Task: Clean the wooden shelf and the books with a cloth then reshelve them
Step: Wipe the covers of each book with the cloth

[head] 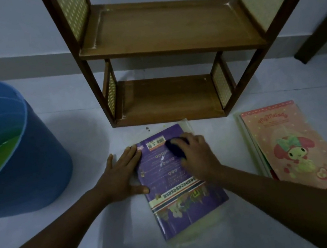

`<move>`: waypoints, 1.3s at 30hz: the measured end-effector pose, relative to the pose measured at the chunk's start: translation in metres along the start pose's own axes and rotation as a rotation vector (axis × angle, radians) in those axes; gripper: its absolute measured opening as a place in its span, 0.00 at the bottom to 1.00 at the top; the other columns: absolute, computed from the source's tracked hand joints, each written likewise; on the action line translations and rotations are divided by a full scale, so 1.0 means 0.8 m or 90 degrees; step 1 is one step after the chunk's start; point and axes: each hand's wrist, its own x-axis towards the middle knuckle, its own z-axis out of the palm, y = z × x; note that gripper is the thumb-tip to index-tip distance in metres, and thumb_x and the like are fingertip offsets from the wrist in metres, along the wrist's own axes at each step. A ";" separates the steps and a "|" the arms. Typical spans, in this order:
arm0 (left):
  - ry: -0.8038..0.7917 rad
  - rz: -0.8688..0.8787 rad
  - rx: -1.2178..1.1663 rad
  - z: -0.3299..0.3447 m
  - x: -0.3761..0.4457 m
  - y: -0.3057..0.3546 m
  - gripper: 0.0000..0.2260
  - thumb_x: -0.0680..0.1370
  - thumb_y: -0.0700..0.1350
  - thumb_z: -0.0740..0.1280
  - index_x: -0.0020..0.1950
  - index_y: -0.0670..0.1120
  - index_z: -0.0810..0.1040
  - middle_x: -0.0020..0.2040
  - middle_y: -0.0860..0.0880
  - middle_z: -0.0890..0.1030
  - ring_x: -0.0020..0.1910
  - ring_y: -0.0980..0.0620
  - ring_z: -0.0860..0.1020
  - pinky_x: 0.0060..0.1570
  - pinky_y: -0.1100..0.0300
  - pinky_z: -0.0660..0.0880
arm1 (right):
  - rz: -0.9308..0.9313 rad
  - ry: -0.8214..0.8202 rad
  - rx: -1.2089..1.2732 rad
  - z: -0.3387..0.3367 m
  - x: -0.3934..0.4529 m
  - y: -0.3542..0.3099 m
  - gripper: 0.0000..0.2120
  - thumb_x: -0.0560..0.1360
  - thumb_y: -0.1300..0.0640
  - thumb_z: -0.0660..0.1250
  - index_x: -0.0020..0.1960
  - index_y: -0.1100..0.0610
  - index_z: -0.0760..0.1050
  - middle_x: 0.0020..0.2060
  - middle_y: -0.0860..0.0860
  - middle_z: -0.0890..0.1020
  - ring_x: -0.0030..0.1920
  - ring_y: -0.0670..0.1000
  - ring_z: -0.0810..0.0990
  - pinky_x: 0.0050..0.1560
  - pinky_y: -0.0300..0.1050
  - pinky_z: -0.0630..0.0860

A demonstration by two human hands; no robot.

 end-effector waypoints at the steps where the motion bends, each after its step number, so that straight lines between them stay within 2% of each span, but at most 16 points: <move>1: 0.008 -0.002 -0.008 0.001 -0.003 0.000 0.56 0.61 0.81 0.53 0.76 0.52 0.34 0.77 0.51 0.36 0.76 0.52 0.36 0.71 0.44 0.35 | 0.068 0.007 0.006 0.001 0.006 -0.006 0.28 0.74 0.55 0.64 0.73 0.47 0.61 0.72 0.52 0.64 0.67 0.60 0.64 0.66 0.55 0.68; 3: 0.035 0.007 -0.022 0.000 -0.006 0.000 0.57 0.61 0.80 0.56 0.77 0.49 0.36 0.77 0.51 0.39 0.76 0.52 0.38 0.71 0.45 0.34 | 0.038 -0.009 -0.024 0.016 -0.010 -0.043 0.29 0.75 0.53 0.62 0.73 0.47 0.58 0.73 0.52 0.62 0.67 0.61 0.63 0.66 0.56 0.66; 6: 0.072 0.030 0.035 -0.012 0.002 -0.002 0.59 0.60 0.80 0.56 0.78 0.45 0.39 0.78 0.48 0.41 0.76 0.49 0.40 0.70 0.45 0.35 | -0.282 -0.094 -0.008 0.036 -0.053 -0.088 0.29 0.73 0.54 0.65 0.72 0.47 0.60 0.71 0.51 0.64 0.66 0.60 0.65 0.66 0.56 0.66; 8: 0.077 0.029 0.060 -0.014 0.006 -0.002 0.61 0.60 0.79 0.59 0.77 0.46 0.35 0.77 0.48 0.38 0.76 0.48 0.38 0.70 0.45 0.35 | -0.371 -0.101 -0.034 0.025 -0.026 -0.068 0.29 0.73 0.55 0.66 0.72 0.46 0.61 0.70 0.50 0.66 0.67 0.57 0.65 0.66 0.54 0.66; 13: 0.021 0.023 -0.001 -0.013 -0.005 0.002 0.62 0.56 0.81 0.59 0.74 0.52 0.29 0.78 0.50 0.39 0.77 0.50 0.40 0.71 0.46 0.33 | 0.110 0.018 0.033 -0.001 0.069 -0.020 0.29 0.75 0.55 0.65 0.73 0.49 0.59 0.71 0.55 0.62 0.67 0.63 0.63 0.65 0.57 0.67; 15: 0.045 -0.018 -0.084 -0.023 -0.005 -0.001 0.64 0.55 0.81 0.61 0.75 0.51 0.31 0.78 0.52 0.40 0.76 0.53 0.41 0.70 0.47 0.33 | 0.116 0.022 -0.035 0.009 0.068 -0.048 0.32 0.73 0.55 0.67 0.73 0.51 0.57 0.70 0.57 0.63 0.65 0.65 0.65 0.64 0.60 0.68; 17: 0.045 -0.039 -0.085 -0.031 -0.002 -0.008 0.65 0.54 0.80 0.62 0.76 0.50 0.32 0.76 0.54 0.36 0.76 0.52 0.38 0.71 0.44 0.34 | -0.110 -0.024 -0.075 0.034 0.046 -0.093 0.33 0.70 0.55 0.69 0.71 0.53 0.59 0.68 0.58 0.65 0.62 0.64 0.68 0.60 0.61 0.70; 20: 0.018 -0.013 -0.025 -0.027 -0.001 -0.019 0.65 0.55 0.80 0.61 0.76 0.47 0.31 0.76 0.50 0.32 0.75 0.49 0.34 0.73 0.40 0.36 | -0.463 -0.143 -0.118 0.038 0.038 -0.105 0.24 0.72 0.54 0.66 0.67 0.52 0.68 0.66 0.55 0.71 0.58 0.60 0.72 0.59 0.56 0.71; 22: 0.005 -0.046 -0.050 -0.024 -0.010 -0.018 0.66 0.54 0.80 0.61 0.75 0.48 0.30 0.74 0.51 0.31 0.75 0.51 0.33 0.72 0.43 0.35 | -0.401 -0.102 -0.130 0.015 0.074 -0.070 0.25 0.74 0.57 0.65 0.70 0.49 0.66 0.69 0.53 0.69 0.62 0.59 0.70 0.59 0.54 0.70; 25: -0.017 -0.059 -0.041 -0.015 -0.029 -0.018 0.62 0.57 0.79 0.63 0.72 0.53 0.26 0.72 0.53 0.28 0.73 0.54 0.32 0.71 0.47 0.32 | -0.013 0.002 -0.073 0.006 0.088 -0.020 0.29 0.75 0.57 0.65 0.73 0.49 0.60 0.71 0.54 0.65 0.65 0.63 0.66 0.62 0.57 0.68; 26: -0.011 -0.060 -0.037 -0.014 -0.030 -0.020 0.61 0.57 0.79 0.62 0.71 0.54 0.25 0.72 0.53 0.28 0.73 0.53 0.32 0.71 0.48 0.31 | 0.048 0.035 -0.079 0.007 0.077 -0.020 0.31 0.74 0.55 0.66 0.74 0.50 0.58 0.72 0.55 0.63 0.66 0.64 0.65 0.64 0.58 0.67; 28: -0.027 -0.056 -0.019 -0.016 -0.028 -0.020 0.61 0.57 0.81 0.58 0.71 0.52 0.25 0.72 0.52 0.27 0.75 0.51 0.33 0.70 0.49 0.30 | 0.001 0.015 -0.086 0.024 0.031 -0.046 0.34 0.73 0.54 0.67 0.74 0.50 0.55 0.73 0.56 0.60 0.67 0.65 0.64 0.65 0.60 0.67; 33: -0.054 -0.064 0.067 -0.025 -0.014 -0.001 0.60 0.66 0.69 0.68 0.70 0.41 0.25 0.71 0.47 0.26 0.72 0.50 0.29 0.68 0.50 0.28 | -0.469 -0.179 -0.044 0.028 -0.083 -0.082 0.30 0.74 0.56 0.65 0.73 0.47 0.60 0.71 0.51 0.64 0.66 0.59 0.66 0.62 0.56 0.66; 35: -0.046 -0.043 0.055 -0.027 -0.010 0.009 0.58 0.66 0.73 0.62 0.71 0.41 0.26 0.72 0.47 0.26 0.74 0.49 0.30 0.68 0.50 0.29 | -0.420 -0.111 -0.039 0.024 -0.076 -0.042 0.29 0.73 0.56 0.66 0.72 0.46 0.64 0.70 0.51 0.68 0.65 0.57 0.69 0.63 0.54 0.68; 37: -0.026 -0.013 0.033 -0.026 -0.009 0.015 0.56 0.61 0.81 0.48 0.72 0.45 0.27 0.73 0.49 0.28 0.74 0.51 0.32 0.69 0.49 0.29 | -0.211 0.003 -0.003 0.015 -0.061 0.005 0.30 0.70 0.57 0.66 0.71 0.48 0.66 0.68 0.52 0.70 0.62 0.58 0.72 0.61 0.57 0.73; 39: -0.004 -0.010 0.007 -0.020 -0.010 0.016 0.55 0.61 0.82 0.43 0.75 0.48 0.30 0.75 0.50 0.30 0.75 0.52 0.33 0.70 0.48 0.31 | 0.006 0.051 0.012 0.009 -0.049 0.034 0.31 0.70 0.57 0.65 0.72 0.49 0.65 0.69 0.54 0.69 0.61 0.59 0.70 0.59 0.58 0.74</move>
